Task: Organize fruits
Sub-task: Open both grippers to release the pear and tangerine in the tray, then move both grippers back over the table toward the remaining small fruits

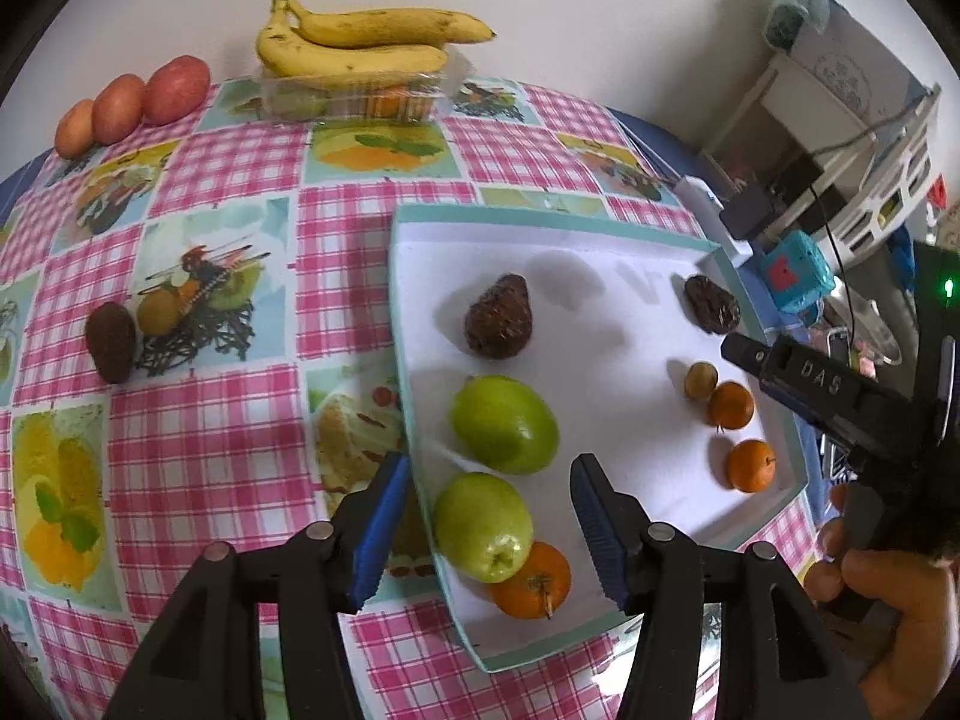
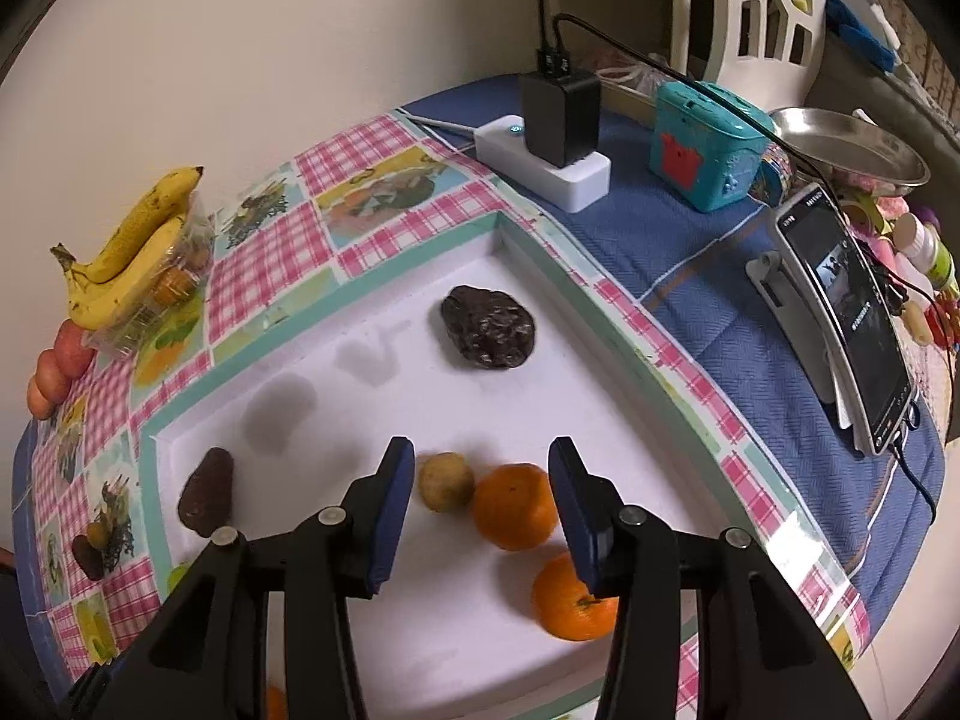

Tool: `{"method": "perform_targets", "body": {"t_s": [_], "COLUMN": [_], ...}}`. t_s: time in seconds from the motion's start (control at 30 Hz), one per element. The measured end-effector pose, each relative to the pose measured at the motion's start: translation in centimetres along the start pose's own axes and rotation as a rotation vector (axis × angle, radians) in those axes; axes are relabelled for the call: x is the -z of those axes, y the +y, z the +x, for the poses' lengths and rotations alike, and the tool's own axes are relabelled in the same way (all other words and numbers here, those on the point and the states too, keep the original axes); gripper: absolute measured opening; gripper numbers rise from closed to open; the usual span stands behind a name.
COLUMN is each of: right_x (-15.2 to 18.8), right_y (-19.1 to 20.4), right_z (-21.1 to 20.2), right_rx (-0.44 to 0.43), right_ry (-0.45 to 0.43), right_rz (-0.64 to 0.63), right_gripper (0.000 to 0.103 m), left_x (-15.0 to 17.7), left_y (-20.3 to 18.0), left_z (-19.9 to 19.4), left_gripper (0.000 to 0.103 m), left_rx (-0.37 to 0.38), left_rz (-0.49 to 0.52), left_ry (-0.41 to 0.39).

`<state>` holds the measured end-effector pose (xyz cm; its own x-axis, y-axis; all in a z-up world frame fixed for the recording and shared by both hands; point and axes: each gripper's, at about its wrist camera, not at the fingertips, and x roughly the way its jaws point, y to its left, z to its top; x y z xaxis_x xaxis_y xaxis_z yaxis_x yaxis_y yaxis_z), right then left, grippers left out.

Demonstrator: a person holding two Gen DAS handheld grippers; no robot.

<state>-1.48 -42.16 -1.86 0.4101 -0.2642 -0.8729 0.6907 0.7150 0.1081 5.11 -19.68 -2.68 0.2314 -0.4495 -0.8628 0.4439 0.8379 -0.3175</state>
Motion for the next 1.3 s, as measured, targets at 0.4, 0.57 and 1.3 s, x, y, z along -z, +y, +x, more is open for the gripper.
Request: {"method": "perform_targets", "body": {"t_s": [0.4,0.57,1.3], "right_x": [0.9,1.8,6.0], "right_y": [4.1,7.2,18.1], "right_z": [-0.9,-1.3,-3.4], "right_rx": [-0.032,-0.070,-0.169], "right_ry": [-0.007,-0.003,0.002], "right_rz": [-0.102,-0.172,-0.401], "right_gripper": [0.048,0.048,0.055], "left_x": [-1.4,-1.6,-0.7], "left_y": [8.6,12.9,22.0], "left_z": [-3.2,-5.1,-8.5], "left_gripper": [0.061,0.063,0.084], "left_rx": [-0.103,-0.203,-0.394], "left_rz": [-0.222,-0.293,-0.411], "left_ry": [-0.074,-0.119,-0.141]}}
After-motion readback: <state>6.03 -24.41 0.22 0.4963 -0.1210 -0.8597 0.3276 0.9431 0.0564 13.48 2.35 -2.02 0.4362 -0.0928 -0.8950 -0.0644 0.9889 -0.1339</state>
